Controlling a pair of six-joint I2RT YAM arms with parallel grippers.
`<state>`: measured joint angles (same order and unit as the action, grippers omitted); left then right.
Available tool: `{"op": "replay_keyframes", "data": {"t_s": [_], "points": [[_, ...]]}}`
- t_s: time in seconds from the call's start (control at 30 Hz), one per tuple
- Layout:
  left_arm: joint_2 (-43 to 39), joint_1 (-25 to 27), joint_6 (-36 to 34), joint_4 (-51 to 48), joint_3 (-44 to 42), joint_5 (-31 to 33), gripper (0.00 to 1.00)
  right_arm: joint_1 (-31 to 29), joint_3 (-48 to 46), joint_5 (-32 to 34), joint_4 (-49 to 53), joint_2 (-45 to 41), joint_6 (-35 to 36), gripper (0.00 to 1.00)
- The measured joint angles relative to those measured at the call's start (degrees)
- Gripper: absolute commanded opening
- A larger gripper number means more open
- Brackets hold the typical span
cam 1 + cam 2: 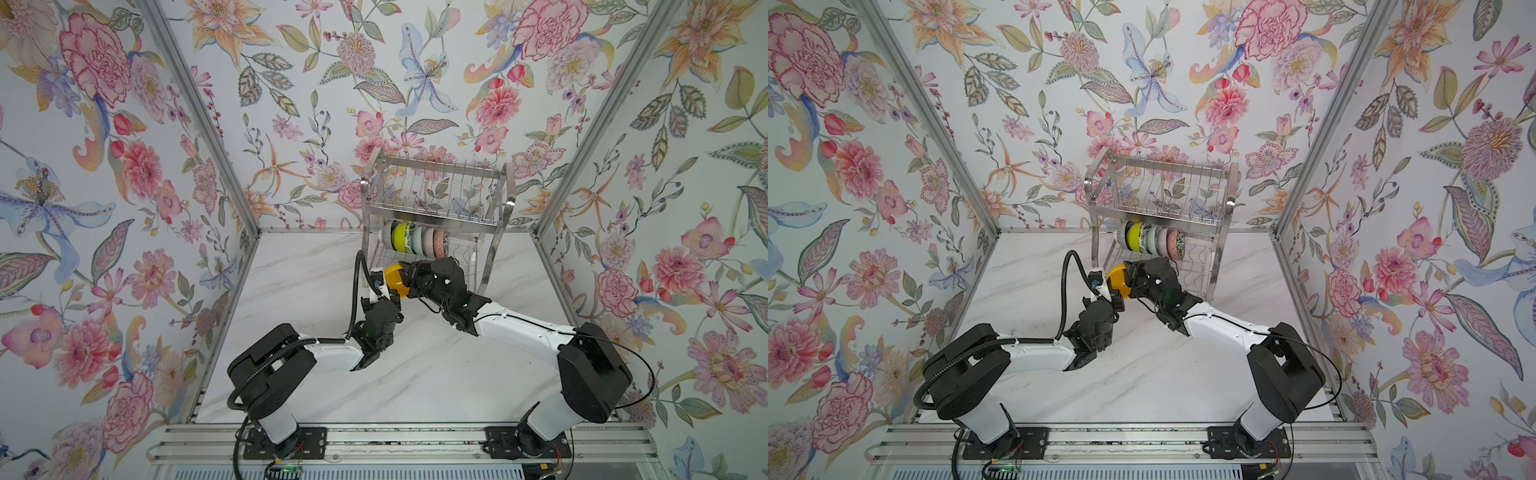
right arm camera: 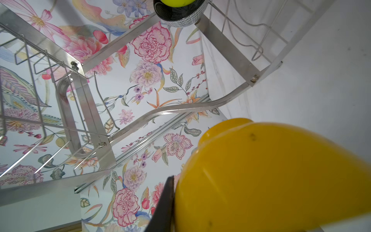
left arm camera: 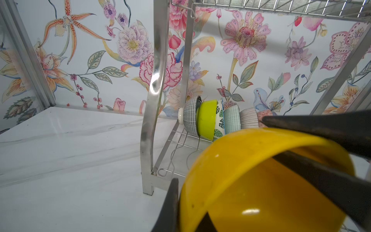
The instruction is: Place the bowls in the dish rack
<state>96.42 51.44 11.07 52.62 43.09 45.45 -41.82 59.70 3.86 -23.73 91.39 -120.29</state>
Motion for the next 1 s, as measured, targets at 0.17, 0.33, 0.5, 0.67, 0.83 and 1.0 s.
{"op": "replay_keyframes", "data": {"t_s": [0.17,0.33,0.5,0.67,0.83,1.0], "points": [[-0.02,0.74,0.17,-0.11,0.15,-1.75,0.37,1.14,-1.77,0.72,-2.78,-0.2,1.4,0.0],[-0.74,1.95,1.81,-2.54,-0.04,-5.7,0.57,3.69,-7.3,1.68,-3.93,-3.54,4.57,0.0],[-3.61,2.64,5.25,-4.87,-0.72,-9.6,0.9,4.81,-10.19,2.67,-0.42,-10.82,8.66,0.0],[-6.1,3.67,7.89,-8.31,-0.7,-16.2,0.99,7.41,-14.56,1.53,4.17,-19.71,12.66,0.0],[-7.08,4.92,9.86,-11.63,0.63,-22.71,0.99,15.17,-19.19,-1.6,11.58,-30.42,21.22,0.0],[-7.3,1.66,12.46,-12.96,3.21,-21.68,0.99,34.14,-21.94,-4.09,23.76,-38.29,35.63,0.0]]}}
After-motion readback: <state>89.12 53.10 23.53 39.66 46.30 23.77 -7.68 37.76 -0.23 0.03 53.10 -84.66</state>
